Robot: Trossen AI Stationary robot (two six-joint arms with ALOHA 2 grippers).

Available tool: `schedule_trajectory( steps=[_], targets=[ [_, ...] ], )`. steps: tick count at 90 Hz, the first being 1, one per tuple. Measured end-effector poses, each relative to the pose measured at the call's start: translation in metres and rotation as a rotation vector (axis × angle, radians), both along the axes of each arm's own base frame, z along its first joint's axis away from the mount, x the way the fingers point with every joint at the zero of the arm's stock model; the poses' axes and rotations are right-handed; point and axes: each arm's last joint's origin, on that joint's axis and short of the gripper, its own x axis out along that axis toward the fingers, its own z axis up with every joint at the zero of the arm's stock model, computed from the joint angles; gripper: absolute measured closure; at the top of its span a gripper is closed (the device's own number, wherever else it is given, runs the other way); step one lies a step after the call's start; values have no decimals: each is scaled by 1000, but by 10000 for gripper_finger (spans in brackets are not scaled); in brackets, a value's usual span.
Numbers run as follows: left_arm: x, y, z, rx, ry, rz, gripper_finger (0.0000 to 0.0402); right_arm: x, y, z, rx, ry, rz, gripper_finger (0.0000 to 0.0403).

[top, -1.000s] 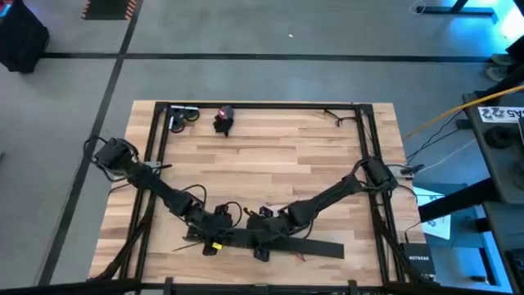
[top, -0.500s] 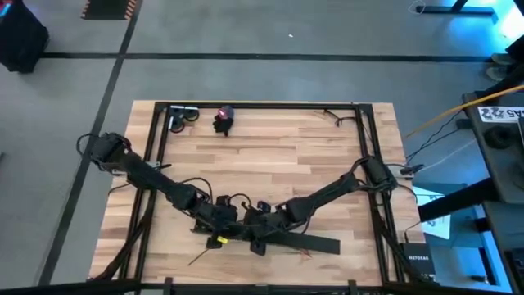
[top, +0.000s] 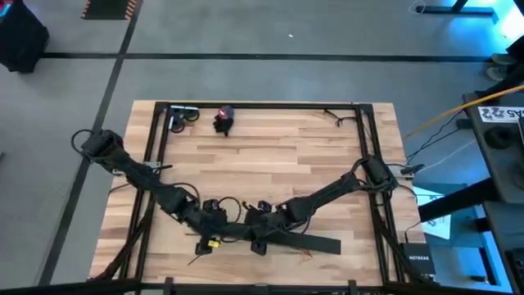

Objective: Ziptie cables
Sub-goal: Close the black cable duct

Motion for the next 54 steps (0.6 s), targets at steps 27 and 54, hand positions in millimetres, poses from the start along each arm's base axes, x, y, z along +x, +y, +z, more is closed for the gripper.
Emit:
schedule_trajectory(
  steps=[27, 54],
  targets=[
    [-6, -31, -17, 35, -61, 57, 124, 0, 0, 0, 0, 1, 1, 180],
    [1, -36, -40, 64, -14, 79, 191, 0, 0, 0, -3, 1, 0, 180]
  ],
)
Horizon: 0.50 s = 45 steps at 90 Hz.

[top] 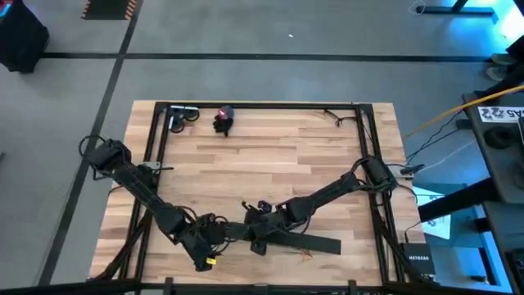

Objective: Ziptie cables
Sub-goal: Close the black cable duct

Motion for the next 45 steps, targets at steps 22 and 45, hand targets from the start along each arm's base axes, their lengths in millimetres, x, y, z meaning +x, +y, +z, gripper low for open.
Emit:
schedule_trajectory(
  steps=[22, 45],
  targets=[
    [3, 8, -1, 1, 31, 44, 258, 0, 0, 0, 1, 0, 0, 180],
    [-2, 12, 8, 1, 44, 40, 274, 0, 0, 0, 1, 0, 0, 180]
  ],
)
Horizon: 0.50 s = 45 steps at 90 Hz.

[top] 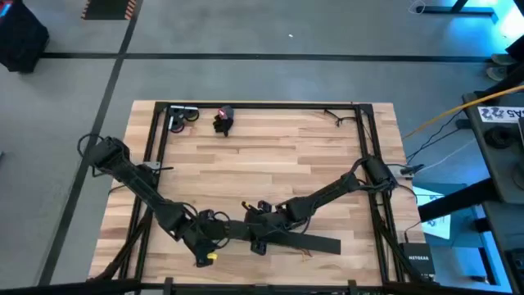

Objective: Ziptie cables
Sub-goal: Close the black cable duct

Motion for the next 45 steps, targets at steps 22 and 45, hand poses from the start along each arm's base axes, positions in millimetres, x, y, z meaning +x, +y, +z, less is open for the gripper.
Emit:
schedule_trajectory(
  steps=[22, 45],
  targets=[
    [-1, 2, -1, 23, 13, 4, 274, 0, 0, 0, 0, 0, 0, 180],
    [0, 0, -5, 22, 0, -1, 276, 0, 0, 0, 0, 0, 0, 180]
  ],
)
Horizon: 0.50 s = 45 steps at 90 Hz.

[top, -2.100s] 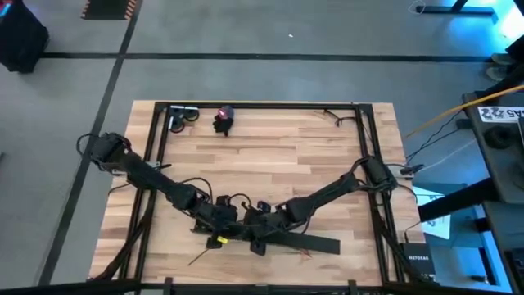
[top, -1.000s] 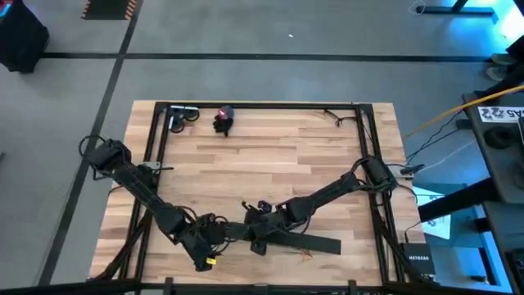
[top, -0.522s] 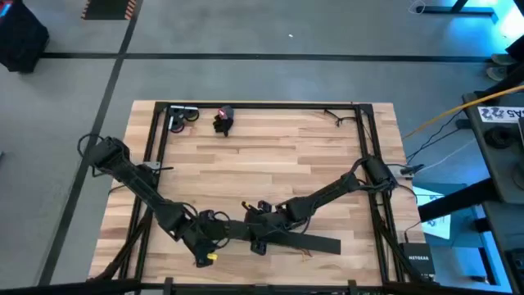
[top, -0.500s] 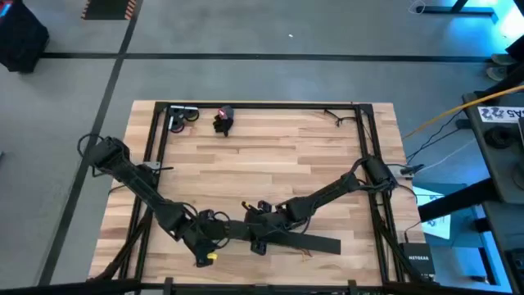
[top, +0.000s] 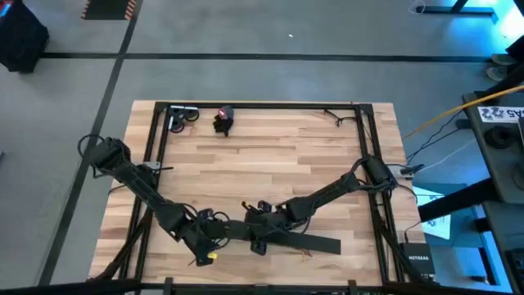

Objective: Ziptie cables
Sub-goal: Close the black cable duct

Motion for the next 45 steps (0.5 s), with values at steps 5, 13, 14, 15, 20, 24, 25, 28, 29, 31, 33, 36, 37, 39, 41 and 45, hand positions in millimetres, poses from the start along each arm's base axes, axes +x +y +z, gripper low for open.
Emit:
schedule_trajectory(
  steps=[5, 13, 14, 15, 20, 24, 25, 28, 29, 31, 33, 36, 37, 39, 41, 45],
  targets=[
    [1, 0, 0, 0, -8, -8, 284, 0, 0, 0, 0, 0, 0, 180],
    [1, 1, 0, 3, -8, -7, 319, 0, 0, 0, 0, 0, 0, 180],
    [1, 1, 0, 4, -8, -8, 325, 0, 0, 0, 0, 0, 0, 180],
    [1, 1, 0, 5, -7, -8, 331, 0, 0, 0, 0, 0, 0, 180],
    [1, 1, 0, 9, -5, -8, 368, 0, 0, 0, -1, -1, 1, 180],
    [1, 2, 1, 10, -5, -6, 387, 0, 0, 0, -2, -1, 4, 180],
    [1, 2, 2, 10, -4, -5, 390, 0, 1, 0, -3, -1, 5, 180],
    [1, 3, 5, 9, -3, -2, 393, -1, 3, 0, -5, -2, 12, 180],
    [1, 3, 6, 10, -2, 0, 393, -1, 3, 0, -6, -2, 13, 180],
    [1, 4, 9, 11, 1, 2, 394, -1, 3, 0, -11, -4, 17, 180],
    [1, 5, 13, 13, 3, 5, 396, -1, 3, 0, -14, -4, 20, 180],
    [1, 7, 18, 23, 11, 9, 398, -2, 5, 0, -16, -5, 25, 180],
    [1, 8, 19, 28, 14, 10, 399, -2, 5, 0, -17, -5, 25, 180],
    [1, 10, 22, 38, 18, 11, 399, -2, 5, 0, -20, -6, 25, 180],
    [0, 12, 24, 49, 26, 14, 400, -2, 5, 0, -21, -6, 25, 180],
    [-1, 17, 26, 71, 42, 19, 400, -2, 5, 0, -21, -6, 25, 180]
  ],
)
